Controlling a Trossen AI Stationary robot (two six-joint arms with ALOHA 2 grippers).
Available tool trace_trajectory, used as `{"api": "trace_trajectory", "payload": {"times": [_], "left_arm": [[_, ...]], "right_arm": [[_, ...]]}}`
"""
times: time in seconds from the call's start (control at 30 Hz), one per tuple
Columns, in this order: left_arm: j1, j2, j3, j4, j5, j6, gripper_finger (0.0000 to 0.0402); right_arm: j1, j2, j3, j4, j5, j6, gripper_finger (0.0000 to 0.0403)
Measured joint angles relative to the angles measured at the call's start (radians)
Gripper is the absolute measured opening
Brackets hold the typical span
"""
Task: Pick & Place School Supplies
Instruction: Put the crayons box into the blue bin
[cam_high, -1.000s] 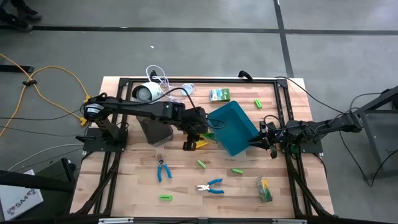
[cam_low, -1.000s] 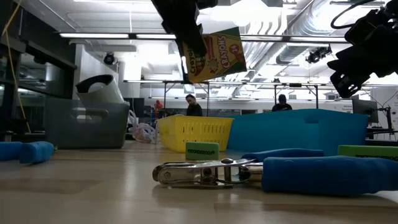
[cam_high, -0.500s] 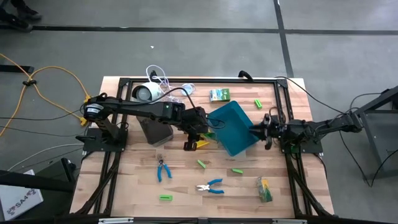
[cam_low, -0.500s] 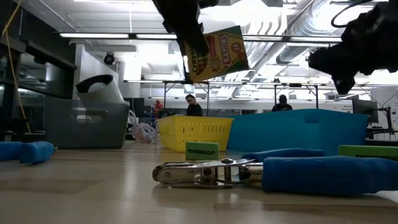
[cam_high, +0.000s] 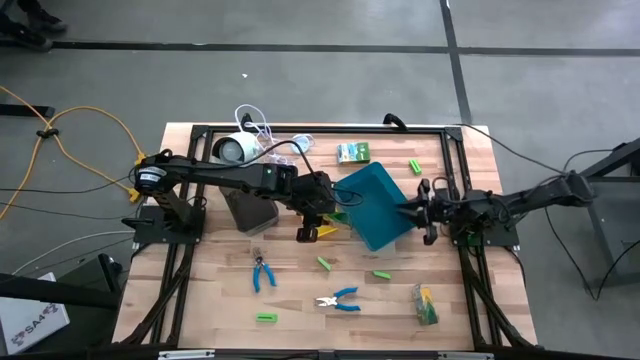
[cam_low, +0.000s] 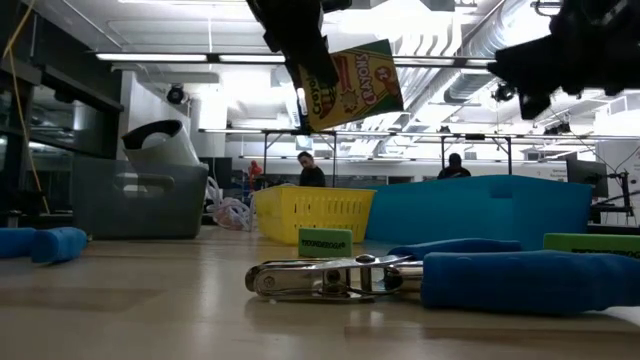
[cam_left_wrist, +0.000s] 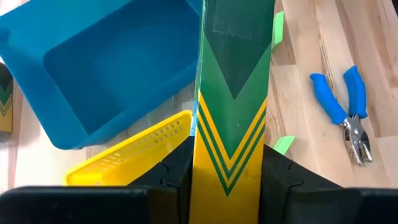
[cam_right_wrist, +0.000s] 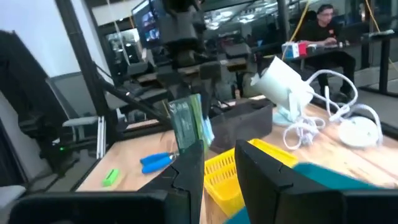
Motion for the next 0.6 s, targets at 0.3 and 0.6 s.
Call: {"api": "trace_trajectory", "payload": {"times": [0.3,0.6], "left_arm": [[0.0,0.0,0.0,0.0,0.0,-0.002,0.011],[0.0,0.0,0.0,0.0,0.0,-0.002,0.011]], "right_arm": [[0.0,0.363,0.173,0.086,-0.003,-0.159,0.0083],[0.0,0.635,0.331,0.077,0.057,-0.209,0.0108]]}}
